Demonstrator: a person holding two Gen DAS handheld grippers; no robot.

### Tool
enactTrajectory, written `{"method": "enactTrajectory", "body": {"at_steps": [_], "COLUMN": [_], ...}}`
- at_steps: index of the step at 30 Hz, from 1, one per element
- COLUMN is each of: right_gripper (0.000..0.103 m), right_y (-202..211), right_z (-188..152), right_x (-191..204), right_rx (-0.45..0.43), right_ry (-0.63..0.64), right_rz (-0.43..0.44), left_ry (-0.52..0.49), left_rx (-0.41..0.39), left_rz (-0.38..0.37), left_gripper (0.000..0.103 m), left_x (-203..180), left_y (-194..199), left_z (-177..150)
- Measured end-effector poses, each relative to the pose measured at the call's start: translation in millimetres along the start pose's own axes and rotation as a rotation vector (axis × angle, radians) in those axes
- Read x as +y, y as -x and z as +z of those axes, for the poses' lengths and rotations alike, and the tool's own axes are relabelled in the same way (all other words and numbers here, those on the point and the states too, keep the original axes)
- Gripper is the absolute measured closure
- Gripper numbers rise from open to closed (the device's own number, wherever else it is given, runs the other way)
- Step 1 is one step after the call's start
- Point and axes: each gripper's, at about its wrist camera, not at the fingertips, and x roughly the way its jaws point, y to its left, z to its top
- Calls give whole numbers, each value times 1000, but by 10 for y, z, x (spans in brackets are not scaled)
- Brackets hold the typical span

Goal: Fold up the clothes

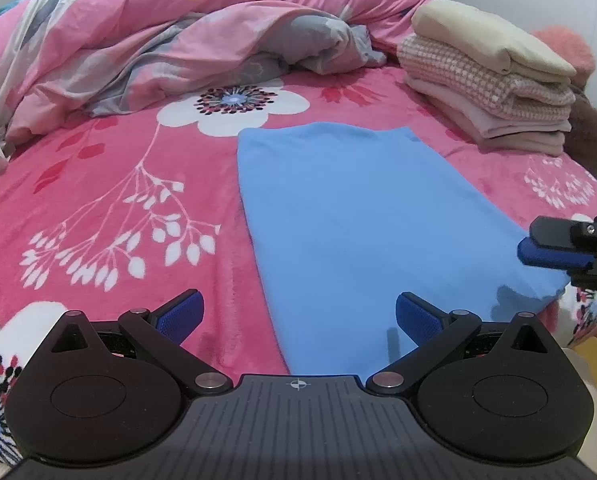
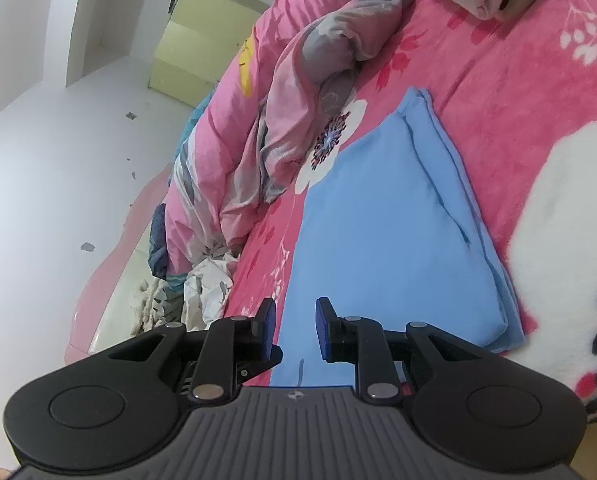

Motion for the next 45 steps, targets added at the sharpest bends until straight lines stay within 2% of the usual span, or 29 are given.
{"method": "enactTrajectory", "body": {"at_steps": [6,15,22,26,33,36,40,45], "right_gripper": [79,79,80,81,80,80,80,80], "right_y": [15,-163,-391,-307,-58,-58,-182,-334], "right_z": [-3,131,157,232,357,387,372,335], "right_x": [-6,153,26,-137,-100,-33,37,6], "right_rx": [-3,30,88,53,-50,-57,-20,14], "right_ry": [-3,67,58,23,37,47,70,57], "right_rz": [-3,-23,-131,-165,-264,-235,-205,-208], "left_ry": [-5,11,42,51,51,55,57,57], "left_rx": [-3,60,116,125,127,130,132,134], "left_rz": [11,-14,-18,-23,-24,-27,-29,-35], "left_gripper": [0,0,0,0,0,0,0,0], "left_x": [-19,5,53,68,73,79,80,87], "left_y": [1,-86,-218,-256,-270,-275,-279,-275], "left_z": [12,-21,-76,-92,-98,-95,-92,-90]}}
